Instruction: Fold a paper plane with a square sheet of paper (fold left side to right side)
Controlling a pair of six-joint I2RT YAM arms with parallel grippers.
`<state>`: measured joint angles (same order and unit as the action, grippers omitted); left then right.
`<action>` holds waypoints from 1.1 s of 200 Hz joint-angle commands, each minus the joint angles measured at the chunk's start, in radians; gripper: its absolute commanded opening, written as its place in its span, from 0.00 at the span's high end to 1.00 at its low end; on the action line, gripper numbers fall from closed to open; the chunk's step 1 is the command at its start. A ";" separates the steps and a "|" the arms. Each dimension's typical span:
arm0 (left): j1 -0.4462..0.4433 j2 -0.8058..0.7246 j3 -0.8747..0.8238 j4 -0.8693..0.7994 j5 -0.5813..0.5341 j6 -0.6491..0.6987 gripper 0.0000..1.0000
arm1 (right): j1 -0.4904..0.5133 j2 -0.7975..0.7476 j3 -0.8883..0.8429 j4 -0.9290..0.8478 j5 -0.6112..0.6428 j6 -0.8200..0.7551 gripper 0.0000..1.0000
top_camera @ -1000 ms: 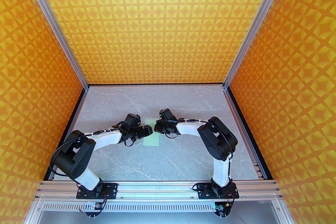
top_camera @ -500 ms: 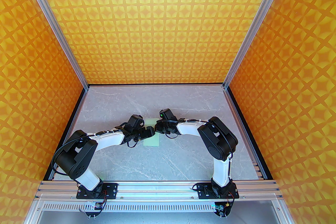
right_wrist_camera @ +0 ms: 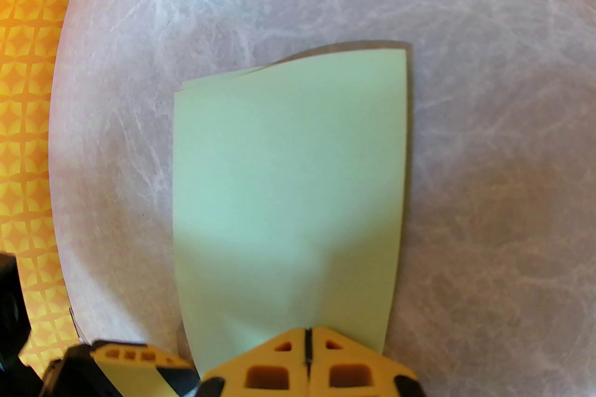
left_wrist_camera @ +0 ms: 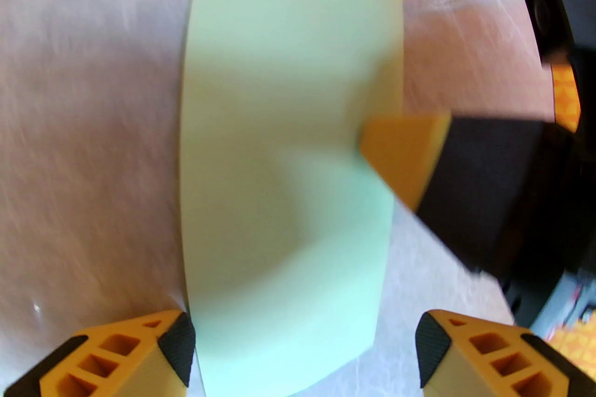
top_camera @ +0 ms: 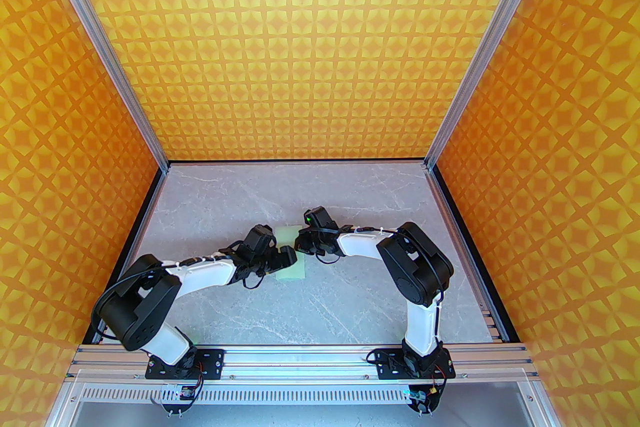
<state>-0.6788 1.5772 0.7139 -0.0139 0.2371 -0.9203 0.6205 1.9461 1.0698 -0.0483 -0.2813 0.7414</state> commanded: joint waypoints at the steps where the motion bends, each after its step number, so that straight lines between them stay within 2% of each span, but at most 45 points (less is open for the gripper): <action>1: -0.025 -0.040 -0.016 0.016 0.086 -0.018 0.17 | 0.007 0.055 0.004 -0.057 0.011 -0.014 1.00; 52: -0.025 -0.058 -0.052 0.042 0.116 -0.034 0.16 | 0.007 0.058 0.002 -0.056 0.010 -0.014 1.00; 94: -0.021 -0.103 0.001 -0.124 -0.052 0.003 0.15 | 0.007 0.049 -0.004 -0.065 0.016 -0.017 1.00; 120: -0.016 -0.054 0.083 -0.256 -0.158 0.020 0.13 | 0.007 0.034 -0.019 -0.063 0.027 -0.007 1.00; 185: -0.023 0.090 0.196 -0.340 -0.255 0.034 0.13 | 0.019 0.028 -0.049 -0.042 0.033 0.015 1.00; 220: -0.035 0.151 0.242 -0.354 -0.257 0.043 0.13 | 0.019 0.032 -0.053 -0.035 0.028 0.014 1.00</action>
<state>-0.7128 1.6730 0.9092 -0.3344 0.0570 -0.8856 0.6231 1.9522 1.0580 -0.0029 -0.2764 0.7559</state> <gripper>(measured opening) 0.867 0.042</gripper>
